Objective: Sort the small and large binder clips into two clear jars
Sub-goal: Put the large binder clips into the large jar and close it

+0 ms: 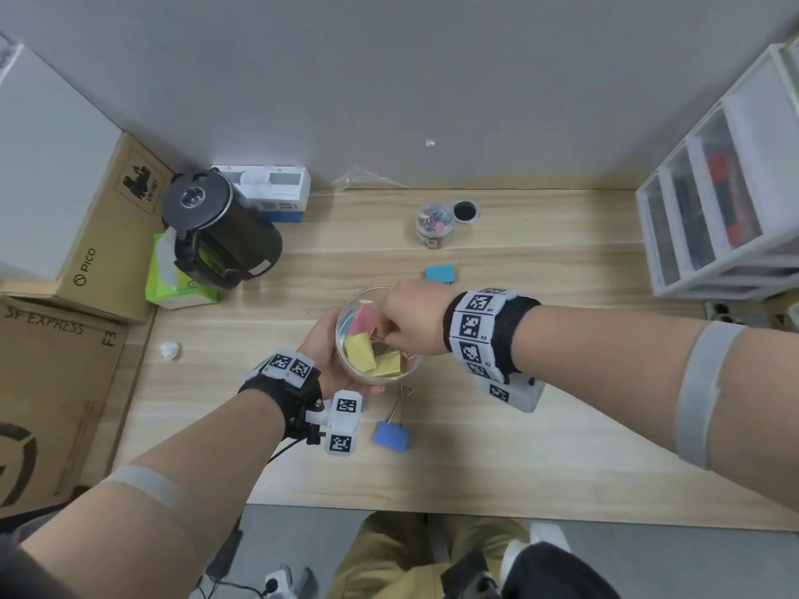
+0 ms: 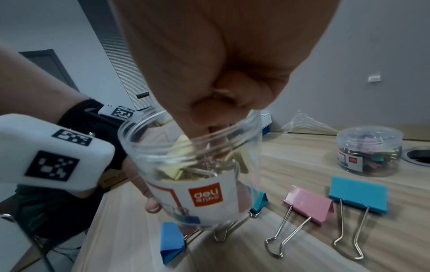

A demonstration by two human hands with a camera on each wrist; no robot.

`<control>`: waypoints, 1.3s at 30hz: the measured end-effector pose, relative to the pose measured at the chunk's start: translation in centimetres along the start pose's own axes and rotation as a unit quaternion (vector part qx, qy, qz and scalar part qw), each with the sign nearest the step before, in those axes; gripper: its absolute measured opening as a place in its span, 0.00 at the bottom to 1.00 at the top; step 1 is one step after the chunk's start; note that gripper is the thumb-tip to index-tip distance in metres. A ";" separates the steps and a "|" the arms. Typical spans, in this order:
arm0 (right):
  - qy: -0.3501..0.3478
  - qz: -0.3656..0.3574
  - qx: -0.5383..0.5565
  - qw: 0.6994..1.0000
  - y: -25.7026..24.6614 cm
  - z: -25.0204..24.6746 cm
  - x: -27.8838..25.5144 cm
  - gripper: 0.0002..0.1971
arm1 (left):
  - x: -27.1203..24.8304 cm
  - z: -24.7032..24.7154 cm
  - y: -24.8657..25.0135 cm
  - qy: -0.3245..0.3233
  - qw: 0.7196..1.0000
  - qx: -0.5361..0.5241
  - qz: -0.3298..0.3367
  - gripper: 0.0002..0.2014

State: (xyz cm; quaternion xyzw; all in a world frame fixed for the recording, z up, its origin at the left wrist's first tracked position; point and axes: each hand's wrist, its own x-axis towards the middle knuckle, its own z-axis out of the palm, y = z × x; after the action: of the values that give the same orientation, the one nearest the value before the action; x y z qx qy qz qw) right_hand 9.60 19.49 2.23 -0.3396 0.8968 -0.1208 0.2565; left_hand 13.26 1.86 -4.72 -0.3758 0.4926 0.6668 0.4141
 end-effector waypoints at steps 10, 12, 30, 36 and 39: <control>0.223 -0.024 0.107 0.969 3.1 0.0 0.0 0.06 | -0.8 -2.2 -0.3 -0.001 0.999 -0.033 -0.003 0.35; 0.215 0.033 0.102 0.971 5.1 0.1 0.3 0.07 | -1.0 -2.9 -0.5 0.005 0.999 -0.039 -0.002 0.32; 0.009 0.336 0.062 0.940 12.8 7.1 8.0 0.29 | -1.1 -8.1 -0.5 0.073 0.994 -0.081 -0.003 0.33; 0.012 0.349 0.044 0.936 13.2 8.1 7.7 0.20 | -0.2 -8.6 -0.6 0.070 0.994 -0.078 -0.004 0.29; -0.015 0.334 0.027 0.942 13.0 8.1 6.9 0.24 | 0.1 -8.1 -0.3 0.067 0.995 -0.075 -0.006 0.29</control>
State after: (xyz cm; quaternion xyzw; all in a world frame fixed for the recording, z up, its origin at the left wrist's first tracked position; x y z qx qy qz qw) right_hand 2.47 24.13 -12.30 -0.0159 0.9512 -0.0471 0.3046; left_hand 14.24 -5.96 -6.80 -0.4527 0.4654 0.6726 0.3551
